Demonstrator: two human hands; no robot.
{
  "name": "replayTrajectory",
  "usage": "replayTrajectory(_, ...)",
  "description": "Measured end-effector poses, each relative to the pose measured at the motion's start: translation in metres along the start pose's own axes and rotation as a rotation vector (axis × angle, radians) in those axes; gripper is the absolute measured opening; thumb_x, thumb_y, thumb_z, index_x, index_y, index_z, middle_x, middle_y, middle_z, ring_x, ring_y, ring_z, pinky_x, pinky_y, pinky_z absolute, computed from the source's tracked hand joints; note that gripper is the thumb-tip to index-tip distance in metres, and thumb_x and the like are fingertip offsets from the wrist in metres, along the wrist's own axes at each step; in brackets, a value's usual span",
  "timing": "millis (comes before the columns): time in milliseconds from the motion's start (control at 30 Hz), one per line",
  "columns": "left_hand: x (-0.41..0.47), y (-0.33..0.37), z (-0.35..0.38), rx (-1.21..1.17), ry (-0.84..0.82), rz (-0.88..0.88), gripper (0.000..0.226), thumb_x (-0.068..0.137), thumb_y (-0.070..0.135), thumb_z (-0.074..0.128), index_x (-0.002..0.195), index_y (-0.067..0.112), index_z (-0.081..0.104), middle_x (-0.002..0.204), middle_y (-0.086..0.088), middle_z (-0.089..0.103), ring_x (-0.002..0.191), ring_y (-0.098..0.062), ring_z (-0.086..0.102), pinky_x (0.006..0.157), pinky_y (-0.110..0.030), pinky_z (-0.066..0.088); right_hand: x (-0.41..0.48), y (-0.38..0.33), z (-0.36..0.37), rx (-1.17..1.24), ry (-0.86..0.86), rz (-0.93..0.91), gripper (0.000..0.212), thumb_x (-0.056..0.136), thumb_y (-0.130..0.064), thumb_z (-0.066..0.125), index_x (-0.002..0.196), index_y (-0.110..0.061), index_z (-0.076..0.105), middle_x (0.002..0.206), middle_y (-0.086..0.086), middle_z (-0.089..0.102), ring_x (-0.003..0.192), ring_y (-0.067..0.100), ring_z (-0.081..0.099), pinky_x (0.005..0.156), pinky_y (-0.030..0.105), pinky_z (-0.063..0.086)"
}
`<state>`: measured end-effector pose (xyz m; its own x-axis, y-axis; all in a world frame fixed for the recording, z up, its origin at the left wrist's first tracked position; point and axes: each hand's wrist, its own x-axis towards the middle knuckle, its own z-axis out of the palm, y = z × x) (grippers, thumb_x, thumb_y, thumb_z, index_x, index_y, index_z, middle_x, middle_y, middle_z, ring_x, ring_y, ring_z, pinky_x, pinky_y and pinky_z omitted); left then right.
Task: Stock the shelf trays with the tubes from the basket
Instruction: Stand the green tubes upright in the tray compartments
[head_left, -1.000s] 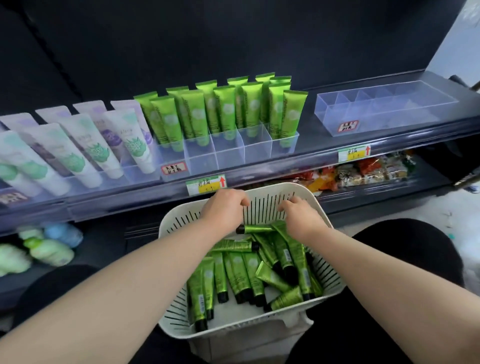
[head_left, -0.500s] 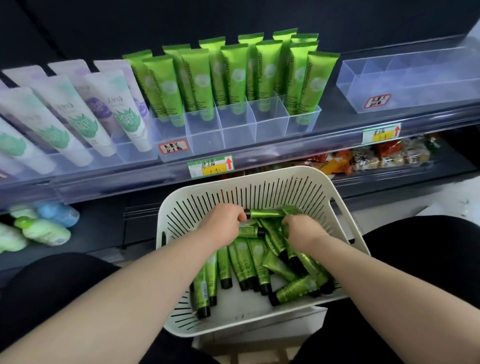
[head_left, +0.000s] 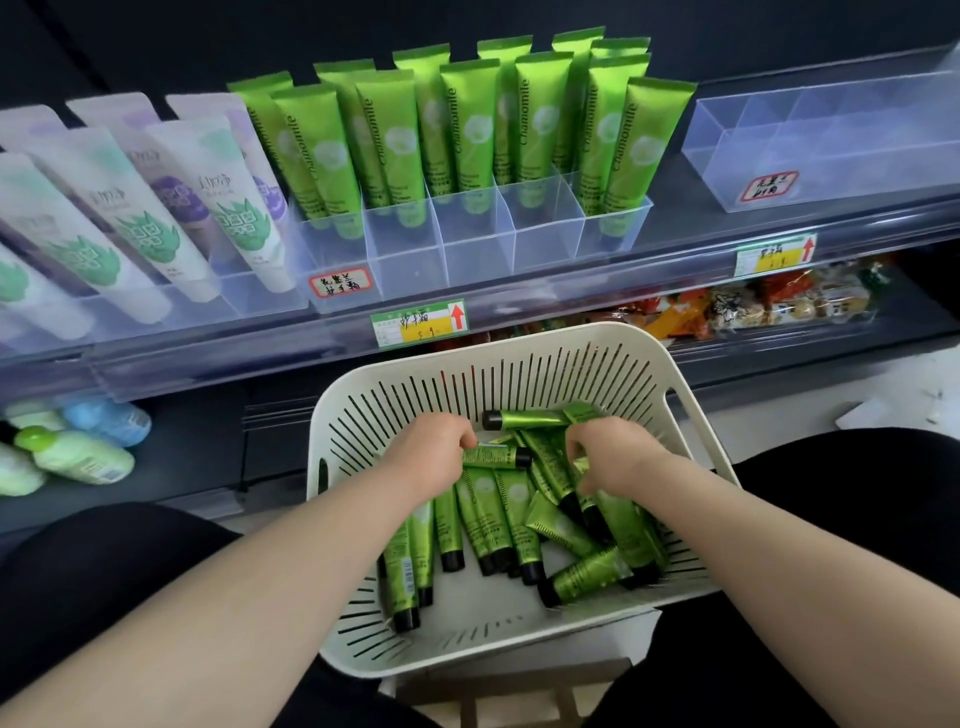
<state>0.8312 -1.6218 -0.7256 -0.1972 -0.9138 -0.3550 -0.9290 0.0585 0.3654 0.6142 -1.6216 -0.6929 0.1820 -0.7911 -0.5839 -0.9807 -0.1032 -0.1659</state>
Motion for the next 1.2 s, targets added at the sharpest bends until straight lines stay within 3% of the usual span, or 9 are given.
replayTrajectory(100,0.001,-0.008,0.006,0.059,-0.023,-0.033,0.037,0.090,-0.002,0.054,0.116,0.021,0.067,0.119,-0.001,0.065,0.109,-0.018,0.061,0.093,-0.036,0.052,-0.003,-0.002,-0.012,0.118,0.111,-0.047,0.036,0.077,-0.023,0.077,0.110,-0.020,0.063,0.109,0.000,0.062,0.096,0.018,0.057,0.084,0.030,0.048)
replayTrajectory(300,0.002,-0.012,0.010,0.187,-0.090,-0.076,0.037,0.085,-0.006,0.050,0.115,0.011,0.063,0.102,-0.007,0.063,0.096,-0.024,0.063,0.083,-0.038,0.054,-0.006,-0.008,-0.021,0.326,0.352,-0.282,0.028,0.086,-0.022,0.068,0.114,-0.023,0.069,0.109,-0.003,0.070,0.097,0.014,0.064,0.094,0.033,0.050)
replayTrajectory(433,0.011,-0.014,0.017,0.228,-0.104,-0.054,0.053,0.081,-0.012,0.048,0.125,0.015,0.058,0.111,-0.007,0.062,0.100,-0.023,0.061,0.084,-0.040,0.055,-0.004,-0.011,-0.017,0.416,0.472,-0.327,0.027,0.084,-0.022,0.071,0.111,-0.022,0.071,0.103,-0.005,0.071,0.094,0.012,0.065,0.092,0.032,0.051)
replayTrajectory(567,0.023,-0.009,0.026,0.346,-0.161,-0.044,0.063,0.084,-0.008,0.053,0.140,0.020,0.046,0.138,-0.005,0.051,0.126,-0.023,0.048,0.101,-0.040,0.046,0.005,-0.009,-0.013,0.472,0.479,-0.295,0.022,0.079,-0.028,0.075,0.102,-0.026,0.074,0.093,-0.010,0.073,0.087,0.008,0.066,0.086,0.032,0.053)
replayTrajectory(667,0.029,-0.005,0.033,0.380,-0.191,-0.054,0.060,0.085,-0.007,0.052,0.140,0.019,0.045,0.133,-0.006,0.053,0.123,-0.022,0.049,0.092,-0.033,0.046,0.009,-0.007,-0.007,0.409,0.453,-0.311,0.021,0.082,-0.028,0.072,0.102,-0.026,0.074,0.099,-0.007,0.073,0.092,0.014,0.067,0.087,0.036,0.052)
replayTrajectory(767,0.032,-0.006,0.038,0.392,-0.181,-0.110,0.062,0.085,-0.006,0.053,0.141,0.018,0.044,0.135,-0.007,0.051,0.125,-0.023,0.047,0.095,-0.033,0.046,0.014,-0.009,-0.003,0.422,0.439,-0.331,0.022,0.084,-0.022,0.070,0.105,-0.022,0.074,0.105,-0.001,0.072,0.098,0.019,0.066,0.091,0.036,0.049)
replayTrajectory(933,0.031,-0.012,0.039,0.421,-0.206,-0.149,0.043,0.084,-0.006,0.046,0.123,0.012,0.053,0.111,-0.013,0.050,0.105,-0.029,0.053,0.084,-0.035,0.046,0.022,-0.010,-0.002,0.448,0.402,-0.292,0.031,0.085,-0.014,0.067,0.116,-0.019,0.068,0.112,-0.001,0.070,0.104,0.016,0.063,0.098,0.028,0.045)
replayTrajectory(1100,0.023,-0.016,0.033,0.339,-0.176,-0.135,0.042,0.084,-0.005,0.049,0.123,0.010,0.050,0.103,-0.011,0.057,0.099,-0.029,0.058,0.071,-0.034,0.045,0.024,-0.011,-0.002,0.467,0.403,-0.255,0.025,0.086,-0.016,0.066,0.111,-0.020,0.069,0.103,-0.002,0.072,0.096,0.017,0.064,0.091,0.035,0.049)
replayTrajectory(1200,0.018,-0.016,0.024,0.227,-0.124,-0.122,0.031,0.084,0.001,0.055,0.112,0.013,0.056,0.094,-0.006,0.060,0.094,-0.027,0.062,0.069,-0.034,0.047,0.019,-0.012,-0.003,0.489,0.410,-0.267,0.026,0.086,-0.014,0.067,0.111,-0.020,0.069,0.102,-0.004,0.071,0.093,0.014,0.065,0.091,0.033,0.050)
